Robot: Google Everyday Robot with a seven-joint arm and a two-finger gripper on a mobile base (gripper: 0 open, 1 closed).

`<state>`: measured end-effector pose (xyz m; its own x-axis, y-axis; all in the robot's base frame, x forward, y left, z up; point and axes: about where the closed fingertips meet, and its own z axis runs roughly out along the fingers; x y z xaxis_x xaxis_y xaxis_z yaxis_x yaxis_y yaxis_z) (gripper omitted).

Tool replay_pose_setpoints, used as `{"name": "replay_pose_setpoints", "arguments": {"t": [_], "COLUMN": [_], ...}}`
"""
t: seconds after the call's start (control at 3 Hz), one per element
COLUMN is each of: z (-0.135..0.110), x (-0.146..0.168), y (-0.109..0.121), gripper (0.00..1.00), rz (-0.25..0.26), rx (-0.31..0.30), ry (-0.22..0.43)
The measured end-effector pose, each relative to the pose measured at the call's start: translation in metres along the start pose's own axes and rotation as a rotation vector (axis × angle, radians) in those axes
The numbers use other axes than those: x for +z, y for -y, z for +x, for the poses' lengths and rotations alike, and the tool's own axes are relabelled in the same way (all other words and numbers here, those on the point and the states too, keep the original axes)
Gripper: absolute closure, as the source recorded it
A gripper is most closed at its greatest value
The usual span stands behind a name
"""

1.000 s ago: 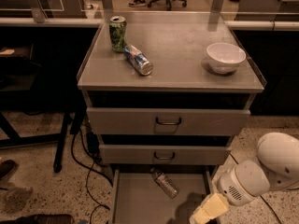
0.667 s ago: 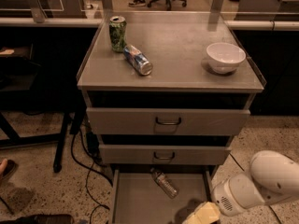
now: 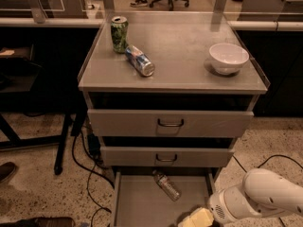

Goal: Pick water bottle from bottom drawer and place on counter

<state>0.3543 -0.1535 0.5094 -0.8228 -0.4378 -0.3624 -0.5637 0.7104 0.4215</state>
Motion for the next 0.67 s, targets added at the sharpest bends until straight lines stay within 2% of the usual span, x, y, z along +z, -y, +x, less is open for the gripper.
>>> {"name": "replay_pose_setpoints", "arguments": {"t": [0.33,0.67], "z": [0.001,-0.010], "x": [0.002,0.023], "y": [-0.001,0.017], "gripper": [0.00,0.00], "rz": [-0.010,-0.021], "rx": [-0.003,0.018], "ry": [-0.001,0.046]}}
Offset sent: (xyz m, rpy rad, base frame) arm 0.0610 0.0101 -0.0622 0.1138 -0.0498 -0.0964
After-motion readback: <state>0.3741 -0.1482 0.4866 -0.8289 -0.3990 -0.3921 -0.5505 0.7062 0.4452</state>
